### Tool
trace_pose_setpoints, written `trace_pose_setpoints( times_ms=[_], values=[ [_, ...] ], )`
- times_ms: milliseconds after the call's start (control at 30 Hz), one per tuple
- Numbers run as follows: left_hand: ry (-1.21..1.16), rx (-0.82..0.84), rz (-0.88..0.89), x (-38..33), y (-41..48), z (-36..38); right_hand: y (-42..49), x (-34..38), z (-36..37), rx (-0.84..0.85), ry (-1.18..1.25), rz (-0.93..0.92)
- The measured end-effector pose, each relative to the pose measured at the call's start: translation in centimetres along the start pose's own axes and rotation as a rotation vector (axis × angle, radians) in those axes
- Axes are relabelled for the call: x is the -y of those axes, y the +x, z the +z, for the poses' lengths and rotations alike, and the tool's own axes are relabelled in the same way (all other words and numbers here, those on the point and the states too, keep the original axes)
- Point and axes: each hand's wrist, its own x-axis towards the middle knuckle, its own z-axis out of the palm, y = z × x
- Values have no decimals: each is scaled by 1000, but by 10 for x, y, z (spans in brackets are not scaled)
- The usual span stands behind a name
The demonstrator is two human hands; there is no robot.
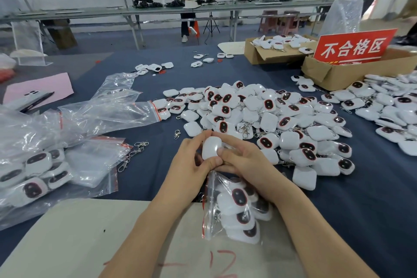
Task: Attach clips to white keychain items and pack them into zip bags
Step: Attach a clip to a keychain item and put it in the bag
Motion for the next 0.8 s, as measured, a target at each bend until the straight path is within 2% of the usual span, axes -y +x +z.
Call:
trace_pose_setpoints(
  times_ms=[333,567,800],
  values=[
    [-43,-92,-40,-2,-2,-1,2,-6,-1,15,-76,-24],
    [-93,-104,-56,0,1,0,5,-6,3,-89,-127,-6],
    [-120,-153,-41,-1,0,1,3,-2,9,-157,-36,27]
  ],
)
